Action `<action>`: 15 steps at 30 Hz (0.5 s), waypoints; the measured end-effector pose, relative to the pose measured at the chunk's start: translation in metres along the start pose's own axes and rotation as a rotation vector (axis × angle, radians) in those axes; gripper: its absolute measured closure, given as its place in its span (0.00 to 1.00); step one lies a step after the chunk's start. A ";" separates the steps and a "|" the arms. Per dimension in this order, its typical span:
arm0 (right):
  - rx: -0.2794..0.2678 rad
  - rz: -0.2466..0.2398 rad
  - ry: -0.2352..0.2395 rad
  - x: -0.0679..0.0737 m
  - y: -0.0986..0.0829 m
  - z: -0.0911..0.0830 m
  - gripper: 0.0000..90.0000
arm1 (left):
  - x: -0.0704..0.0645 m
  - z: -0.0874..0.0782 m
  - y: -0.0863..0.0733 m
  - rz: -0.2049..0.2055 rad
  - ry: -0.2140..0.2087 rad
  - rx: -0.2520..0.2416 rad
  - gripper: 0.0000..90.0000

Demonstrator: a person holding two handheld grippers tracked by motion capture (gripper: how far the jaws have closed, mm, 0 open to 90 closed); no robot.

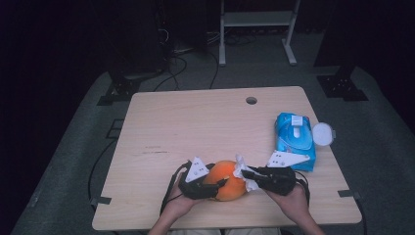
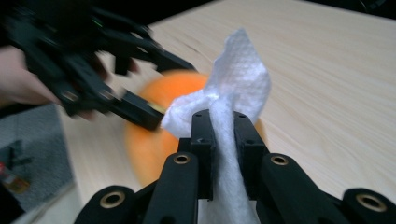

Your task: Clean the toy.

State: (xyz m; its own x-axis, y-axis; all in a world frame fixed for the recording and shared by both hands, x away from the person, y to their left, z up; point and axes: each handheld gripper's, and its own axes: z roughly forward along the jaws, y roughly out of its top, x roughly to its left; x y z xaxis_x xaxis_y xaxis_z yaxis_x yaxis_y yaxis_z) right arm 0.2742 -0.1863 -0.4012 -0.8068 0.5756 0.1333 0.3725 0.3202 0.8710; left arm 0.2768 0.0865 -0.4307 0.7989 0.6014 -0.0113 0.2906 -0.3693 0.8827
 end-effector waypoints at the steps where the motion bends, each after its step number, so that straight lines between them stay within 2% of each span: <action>1: 0.022 0.000 -0.025 -0.003 -0.002 0.001 0.89 | 0.001 -0.001 0.000 -0.003 0.002 0.001 0.40; 2: 0.033 0.020 -0.026 -0.007 -0.005 0.001 0.89 | 0.002 -0.001 0.000 -0.009 -0.003 0.002 0.40; 3: 0.022 0.061 -0.003 -0.009 -0.006 0.000 0.89 | 0.003 0.000 0.000 -0.015 -0.002 -0.001 0.40; 4: 0.006 0.073 0.012 -0.009 -0.005 0.000 0.89 | 0.003 0.000 0.000 -0.018 -0.003 -0.002 0.40; 7: -0.034 0.051 0.057 0.001 0.004 -0.002 0.89 | -0.001 0.001 0.000 -0.005 -0.005 -0.003 0.40; 8: -0.029 0.028 0.054 0.005 0.006 -0.001 0.89 | -0.001 0.001 0.000 -0.001 -0.005 -0.001 0.40; 9: -0.029 0.028 0.054 0.005 0.006 -0.001 0.89 | -0.001 0.001 0.000 -0.001 -0.005 -0.001 0.40; 10: -0.006 -0.002 0.029 0.007 0.005 0.002 0.89 | -0.002 0.001 0.000 0.001 -0.015 -0.002 0.39; 12: 0.018 0.005 -0.007 -0.001 0.001 0.003 0.89 | -0.002 0.001 -0.001 -0.004 -0.025 -0.006 0.39; 13: 0.037 0.015 -0.032 -0.006 -0.002 0.002 0.89 | -0.002 0.000 -0.001 -0.009 -0.031 -0.010 0.39; 15: 0.027 0.085 -0.014 -0.014 -0.005 0.000 0.90 | -0.002 0.000 -0.001 -0.015 -0.038 -0.010 0.39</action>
State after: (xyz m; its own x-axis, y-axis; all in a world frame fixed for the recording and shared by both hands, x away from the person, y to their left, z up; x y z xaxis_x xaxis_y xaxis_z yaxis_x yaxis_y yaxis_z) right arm 0.2838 -0.1960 -0.4078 -0.7652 0.6119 0.2000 0.4523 0.2899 0.8434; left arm 0.2751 0.0856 -0.4319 0.8140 0.5793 -0.0427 0.2979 -0.3531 0.8869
